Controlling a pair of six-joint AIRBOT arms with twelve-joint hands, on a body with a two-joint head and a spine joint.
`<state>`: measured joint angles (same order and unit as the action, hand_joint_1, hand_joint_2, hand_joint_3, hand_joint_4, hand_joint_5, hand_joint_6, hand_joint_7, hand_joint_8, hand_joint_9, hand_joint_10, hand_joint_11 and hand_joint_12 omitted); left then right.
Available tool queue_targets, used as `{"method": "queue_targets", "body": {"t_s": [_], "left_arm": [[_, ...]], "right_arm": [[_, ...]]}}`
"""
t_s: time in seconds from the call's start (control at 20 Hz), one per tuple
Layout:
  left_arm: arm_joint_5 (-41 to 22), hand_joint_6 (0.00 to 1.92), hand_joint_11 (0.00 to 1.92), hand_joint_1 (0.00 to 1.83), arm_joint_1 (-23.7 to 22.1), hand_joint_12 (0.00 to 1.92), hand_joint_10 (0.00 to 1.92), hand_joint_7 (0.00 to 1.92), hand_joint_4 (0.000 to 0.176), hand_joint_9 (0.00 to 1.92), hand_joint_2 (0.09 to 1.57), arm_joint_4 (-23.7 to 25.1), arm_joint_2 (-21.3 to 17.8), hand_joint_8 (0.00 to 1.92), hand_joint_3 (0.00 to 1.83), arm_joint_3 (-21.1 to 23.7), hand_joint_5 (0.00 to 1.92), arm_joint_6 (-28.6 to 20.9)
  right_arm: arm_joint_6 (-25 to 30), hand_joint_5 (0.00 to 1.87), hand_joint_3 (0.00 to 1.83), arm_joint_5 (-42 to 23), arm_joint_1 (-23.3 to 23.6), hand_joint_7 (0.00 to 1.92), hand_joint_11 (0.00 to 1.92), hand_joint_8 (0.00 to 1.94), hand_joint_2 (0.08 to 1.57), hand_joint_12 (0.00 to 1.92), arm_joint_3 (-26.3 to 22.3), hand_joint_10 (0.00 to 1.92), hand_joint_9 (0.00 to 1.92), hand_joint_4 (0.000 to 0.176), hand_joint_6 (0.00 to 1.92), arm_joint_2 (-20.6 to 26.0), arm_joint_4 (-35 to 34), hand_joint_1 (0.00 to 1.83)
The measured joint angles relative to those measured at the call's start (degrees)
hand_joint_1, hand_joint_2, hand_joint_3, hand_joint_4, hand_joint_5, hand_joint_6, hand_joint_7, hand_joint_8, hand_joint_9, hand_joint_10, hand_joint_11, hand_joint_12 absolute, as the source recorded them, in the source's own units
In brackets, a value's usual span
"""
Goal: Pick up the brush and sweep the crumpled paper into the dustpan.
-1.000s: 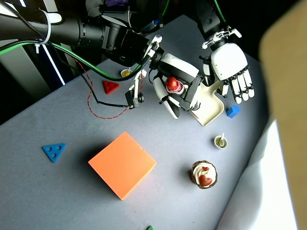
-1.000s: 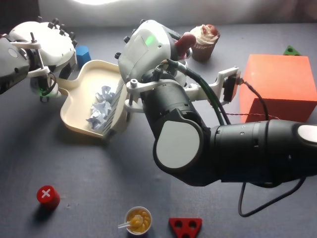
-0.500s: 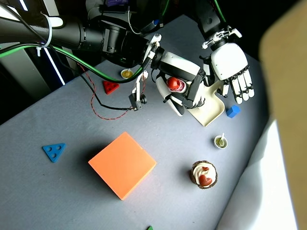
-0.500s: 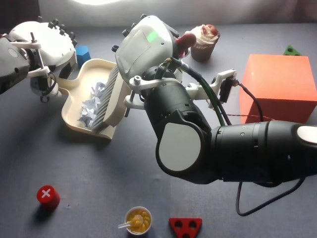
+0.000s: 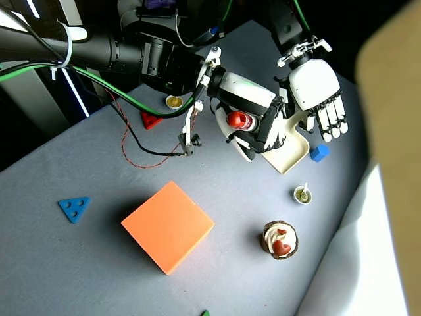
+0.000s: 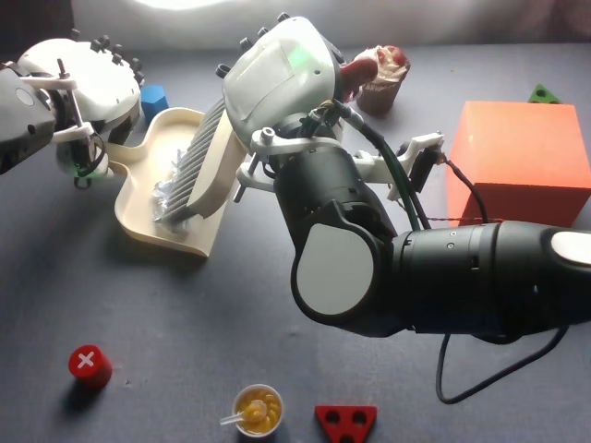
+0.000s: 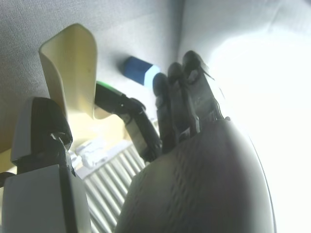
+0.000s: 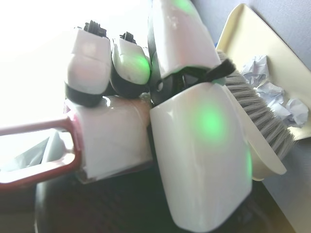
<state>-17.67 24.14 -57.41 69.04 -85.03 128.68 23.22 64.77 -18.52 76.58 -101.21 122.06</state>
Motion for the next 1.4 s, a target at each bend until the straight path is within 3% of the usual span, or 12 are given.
{"method": "queue_targets", "body": {"t_s": [0.1, 0.3, 0.5, 0.55, 0.6, 0.65, 0.75, 0.85, 0.95, 1.1, 1.2, 1.4], "left_arm": [[0.0, 1.00, 0.23, 1.07, -0.2, 0.03, 0.00, 0.29, 0.010, 0.24, 1.13, 0.0, 0.0, 0.00, 0.00, 0.1, 0.97, 0.0], [0.0, 0.89, 0.26, 1.07, -0.3, 0.03, 0.00, 0.35, 0.064, 0.28, 1.09, 0.0, 0.0, 0.00, 0.00, 0.3, 1.03, 0.0], [0.1, 0.94, 0.26, 1.07, -0.3, 0.03, 0.00, 0.33, 0.062, 0.26, 1.10, 0.0, 0.0, 0.00, 0.00, 0.6, 1.01, 0.0], [0.1, 0.92, 0.27, 1.06, -0.3, 0.03, 0.00, 0.34, 0.093, 0.28, 1.10, 0.0, 0.0, 0.00, 0.00, 0.6, 1.02, 0.0], [0.1, 0.90, 0.27, 1.08, -0.3, 0.04, 0.01, 0.35, 0.040, 0.29, 1.09, 0.0, 0.0, 0.01, 0.00, 0.6, 1.03, 0.0], [0.1, 0.92, 0.26, 1.07, -0.3, 0.03, 0.00, 0.34, 0.058, 0.28, 1.10, -0.1, 0.0, 0.00, 0.00, 0.6, 1.02, 0.0], [0.0, 0.90, 0.26, 1.09, -0.3, 0.03, 0.00, 0.35, 0.024, 0.28, 1.10, -0.1, 0.0, 0.00, 0.00, 0.6, 1.03, 0.0], [0.0, 0.90, 0.26, 1.07, -0.3, 0.03, 0.00, 0.36, 0.064, 0.29, 1.09, 0.0, 0.0, 0.00, 0.00, 0.7, 1.03, 0.0], [0.0, 0.86, 0.25, 1.11, -0.3, 0.03, 0.00, 0.35, 0.000, 0.29, 1.09, -0.1, 0.0, 0.00, 0.00, 0.7, 1.05, 0.0], [0.0, 0.83, 0.23, 1.11, -0.3, 0.01, 0.00, 0.35, 0.000, 0.28, 1.08, -0.2, 0.0, 0.00, 0.00, 0.7, 1.07, 0.0], [0.0, 0.86, 0.23, 1.09, -0.3, 0.01, 0.00, 0.34, 0.034, 0.27, 1.08, -0.2, 0.0, 0.00, 0.00, 0.7, 1.05, -0.1], [0.0, 0.84, 0.21, 1.10, -0.3, 0.00, 0.00, 0.33, 0.012, 0.25, 1.08, -0.2, 0.0, 0.00, 0.00, 0.7, 1.06, -0.1]], "right_arm": [[0.6, 0.85, 0.00, 0.6, 0.0, 1.08, 1.48, 1.94, 1.17, 1.92, 0.2, 1.92, 1.35, 0.138, 1.92, 0.0, 1.6, 1.60], [2.3, 0.91, 0.00, 1.3, 0.0, 1.12, 1.52, 1.94, 1.17, 1.92, 0.5, 1.92, 1.39, 0.143, 1.92, 0.5, 2.1, 1.59], [4.1, 0.89, 0.00, 1.4, 0.1, 1.13, 1.53, 1.94, 1.17, 1.92, -3.7, 1.92, 1.40, 0.144, 1.92, 4.7, 2.1, 1.59], [4.3, 0.88, 0.00, 0.7, 0.2, 1.13, 1.53, 1.94, 1.17, 1.92, -5.5, 1.92, 1.40, 0.147, 1.92, 6.6, 1.5, 1.59], [5.3, 0.85, 0.00, 0.0, 0.4, 1.11, 1.52, 1.94, 1.18, 1.92, -7.5, 1.92, 1.38, 0.152, 1.92, 8.9, 0.5, 1.59], [6.5, 0.85, 0.00, -1.1, 0.5, 1.12, 1.52, 1.94, 1.18, 1.92, -9.7, 1.92, 1.38, 0.155, 1.92, 11.3, -0.5, 1.59], [9.2, 0.87, 0.00, -3.7, 0.7, 1.11, 1.51, 1.94, 1.18, 1.92, -15.1, 1.92, 1.38, 0.151, 1.92, 17.7, -1.6, 1.59], [11.4, 0.91, 0.00, -5.2, 0.7, 1.12, 1.51, 1.94, 1.16, 1.92, -19.2, 1.92, 1.39, 0.149, 1.92, 22.8, -1.6, 1.58], [13.4, 0.91, 0.00, -7.1, 0.7, 1.13, 1.52, 1.94, 1.17, 1.92, -22.9, 1.92, 1.40, 0.144, 1.92, 27.6, -1.4, 1.57], [14.1, 0.89, 0.00, -8.0, 0.7, 1.12, 1.51, 1.94, 1.18, 1.92, -26.7, 1.92, 1.39, 0.147, 1.92, 31.3, -2.3, 1.58], [14.3, 0.91, 0.00, -9.1, 0.7, 1.15, 1.49, 1.94, 1.16, 1.92, -28.5, 1.92, 1.39, 0.147, 1.92, 32.5, -2.8, 1.56], [14.3, 0.91, 0.00, -9.3, 0.7, 1.14, 1.52, 1.94, 1.17, 1.92, -29.3, 1.92, 1.41, 0.135, 1.92, 34.2, -1.8, 1.60]]}}
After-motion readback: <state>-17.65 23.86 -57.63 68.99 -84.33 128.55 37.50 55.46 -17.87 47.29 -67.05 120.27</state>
